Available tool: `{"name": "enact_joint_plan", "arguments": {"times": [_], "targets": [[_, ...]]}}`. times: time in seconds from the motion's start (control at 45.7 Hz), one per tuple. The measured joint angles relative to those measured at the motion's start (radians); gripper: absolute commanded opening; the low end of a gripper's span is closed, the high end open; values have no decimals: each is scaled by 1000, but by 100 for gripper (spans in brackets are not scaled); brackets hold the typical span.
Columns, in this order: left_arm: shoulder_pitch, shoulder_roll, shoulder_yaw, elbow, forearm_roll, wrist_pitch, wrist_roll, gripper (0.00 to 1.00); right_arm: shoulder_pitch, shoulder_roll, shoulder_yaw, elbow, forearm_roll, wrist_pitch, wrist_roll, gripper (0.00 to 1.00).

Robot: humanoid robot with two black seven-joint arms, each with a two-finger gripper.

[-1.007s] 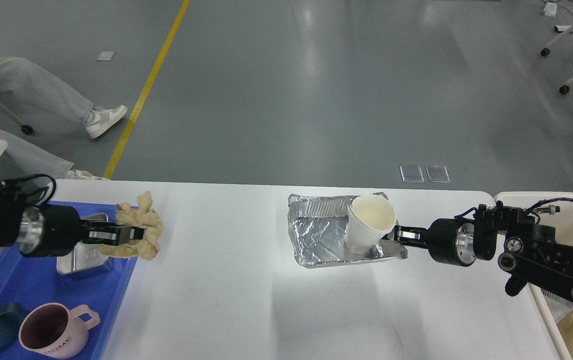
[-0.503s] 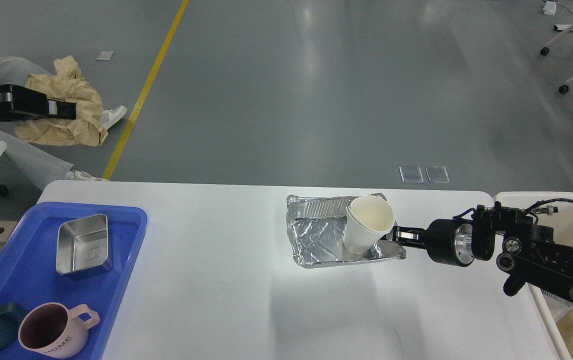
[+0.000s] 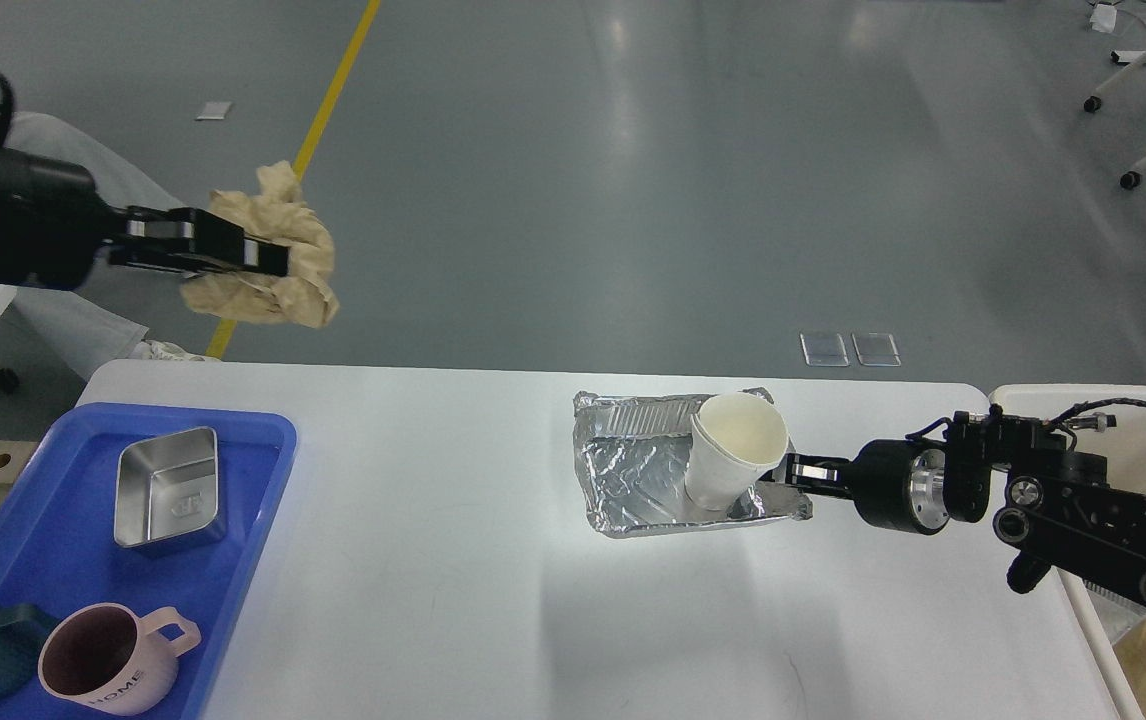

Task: Tidy desktop
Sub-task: 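Lower the crumpled paper into the foil tray and release it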

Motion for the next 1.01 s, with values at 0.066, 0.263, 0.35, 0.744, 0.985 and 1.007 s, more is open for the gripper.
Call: {"name": "enact_joint_plan", "arguments": {"times": [0.066, 0.263, 0.35, 0.744, 0.985, 1.007], "targets": [[0, -98, 15, 47, 1, 18, 14, 9, -1, 0, 0, 0, 0, 0, 0, 0], [-12, -371, 68, 164, 27, 68, 37, 9, -10, 2, 0, 0, -1, 0, 0, 0], [-20, -460, 73, 190, 36, 71, 39, 10, -12, 2, 0, 0, -1, 0, 0, 0], [-28, -581, 144, 212, 39, 72, 52, 11, -6, 6, 0, -9, 1, -1, 0, 0], [4, -657, 165, 278, 44, 90, 55, 13, 0, 5, 4, -4, 6, -3, 0, 0], [6, -662, 166, 284, 45, 95, 56, 14, 0, 4, 4, -3, 6, -4, 0, 0]]}}
